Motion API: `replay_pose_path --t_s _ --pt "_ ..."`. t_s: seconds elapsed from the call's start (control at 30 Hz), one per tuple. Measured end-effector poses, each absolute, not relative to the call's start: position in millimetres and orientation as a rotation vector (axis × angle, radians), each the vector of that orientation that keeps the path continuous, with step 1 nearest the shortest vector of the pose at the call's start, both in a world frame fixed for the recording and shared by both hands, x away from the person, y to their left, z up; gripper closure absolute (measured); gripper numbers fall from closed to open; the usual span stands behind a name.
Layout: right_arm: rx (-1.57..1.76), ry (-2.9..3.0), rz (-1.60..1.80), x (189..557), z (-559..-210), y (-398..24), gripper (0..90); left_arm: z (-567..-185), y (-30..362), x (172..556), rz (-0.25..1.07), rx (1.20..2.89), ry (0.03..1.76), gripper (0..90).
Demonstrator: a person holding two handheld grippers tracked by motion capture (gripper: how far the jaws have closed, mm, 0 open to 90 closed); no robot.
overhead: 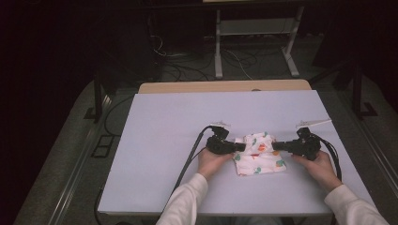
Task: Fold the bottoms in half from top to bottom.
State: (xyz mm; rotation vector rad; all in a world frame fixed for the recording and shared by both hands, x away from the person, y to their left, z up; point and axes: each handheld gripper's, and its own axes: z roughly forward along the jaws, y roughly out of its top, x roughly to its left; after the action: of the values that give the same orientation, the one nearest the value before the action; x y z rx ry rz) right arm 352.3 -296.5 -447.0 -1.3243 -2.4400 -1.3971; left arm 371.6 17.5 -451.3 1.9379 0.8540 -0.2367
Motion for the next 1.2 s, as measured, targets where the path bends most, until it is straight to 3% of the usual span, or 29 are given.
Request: replay_pose_path --t_s 0.23,0.47,0.63,0.87,1.1,1.2 --pt "-1.347 -2.436 -1.355 349.7 -448.2 -299.8 82.0 -453.3 16.7 369.6 -0.242 1.942 0.855 89.5" --pt "-1.295 -2.426 -1.429 348.3 -440.5 -297.6 53.7 -453.3 17.3 368.3 -0.24 1.955 0.841 89.4" --pt "-1.283 -2.421 -1.504 355.3 -426.5 -293.9 41.9 -453.0 17.4 368.4 -0.236 1.956 0.836 89.4" --pt "-1.313 -2.465 -1.535 376.8 -404.9 -278.6 46.6 -453.0 17.5 368.5 -0.233 1.954 0.834 89.4" --pt "-1.347 -2.477 -1.432 402.6 -399.9 -255.8 74.3 -453.4 16.5 367.9 -0.234 1.957 0.829 89.4" --pt "-1.358 -2.501 -1.35 412.8 -403.7 -242.2 77.6 -453.7 15.8 367.5 -0.235 1.96 0.826 89.4"
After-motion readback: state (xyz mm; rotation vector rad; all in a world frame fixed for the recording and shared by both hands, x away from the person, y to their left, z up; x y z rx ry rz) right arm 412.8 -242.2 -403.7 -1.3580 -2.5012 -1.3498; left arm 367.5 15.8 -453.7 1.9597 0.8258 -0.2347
